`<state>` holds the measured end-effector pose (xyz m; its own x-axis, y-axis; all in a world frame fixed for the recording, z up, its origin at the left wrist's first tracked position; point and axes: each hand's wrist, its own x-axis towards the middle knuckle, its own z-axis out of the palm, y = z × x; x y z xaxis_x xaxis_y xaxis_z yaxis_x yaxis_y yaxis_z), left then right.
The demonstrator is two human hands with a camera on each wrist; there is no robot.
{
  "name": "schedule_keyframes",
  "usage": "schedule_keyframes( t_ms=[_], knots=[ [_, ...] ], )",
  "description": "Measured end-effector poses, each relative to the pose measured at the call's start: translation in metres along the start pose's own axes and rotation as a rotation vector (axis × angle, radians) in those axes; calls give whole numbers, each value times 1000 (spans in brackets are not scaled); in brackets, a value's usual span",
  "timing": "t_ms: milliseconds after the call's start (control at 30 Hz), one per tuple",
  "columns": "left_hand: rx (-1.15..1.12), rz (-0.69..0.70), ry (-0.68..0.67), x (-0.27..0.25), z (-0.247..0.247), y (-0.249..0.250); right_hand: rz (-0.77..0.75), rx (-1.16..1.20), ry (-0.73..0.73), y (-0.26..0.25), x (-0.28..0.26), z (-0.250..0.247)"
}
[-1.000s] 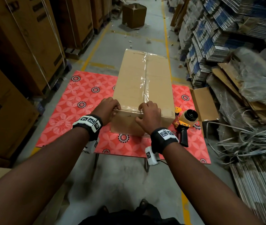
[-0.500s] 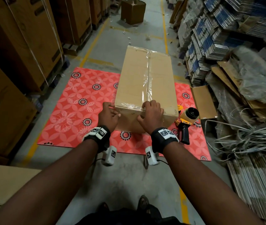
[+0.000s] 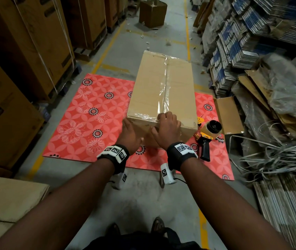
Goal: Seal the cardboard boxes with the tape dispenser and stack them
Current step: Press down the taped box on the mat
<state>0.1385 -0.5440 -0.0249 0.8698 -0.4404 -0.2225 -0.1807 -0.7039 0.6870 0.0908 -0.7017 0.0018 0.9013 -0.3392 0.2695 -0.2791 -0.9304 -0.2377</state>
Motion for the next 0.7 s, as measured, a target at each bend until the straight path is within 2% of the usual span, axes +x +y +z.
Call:
schedule_keyframes(
  t_ms=[100, 200, 400, 600, 700],
  knots=[
    [225, -91, -114, -4, 8, 1, -32, 6, -18, 3, -2, -2],
    [355, -100, -159, -6, 4, -2, -58, 8, -28, 7, -5, -4],
    [231, -101, 3, -10, 4, 12, -76, 8, -46, 8, -7, -5],
    [414, -113, -42, -17, 18, 15, -140, 47, -70, 17, -11, -9],
    [341, -6, 166, -23, 6, 12, -152, 89, -74, 21, -15, -7]
  ],
)
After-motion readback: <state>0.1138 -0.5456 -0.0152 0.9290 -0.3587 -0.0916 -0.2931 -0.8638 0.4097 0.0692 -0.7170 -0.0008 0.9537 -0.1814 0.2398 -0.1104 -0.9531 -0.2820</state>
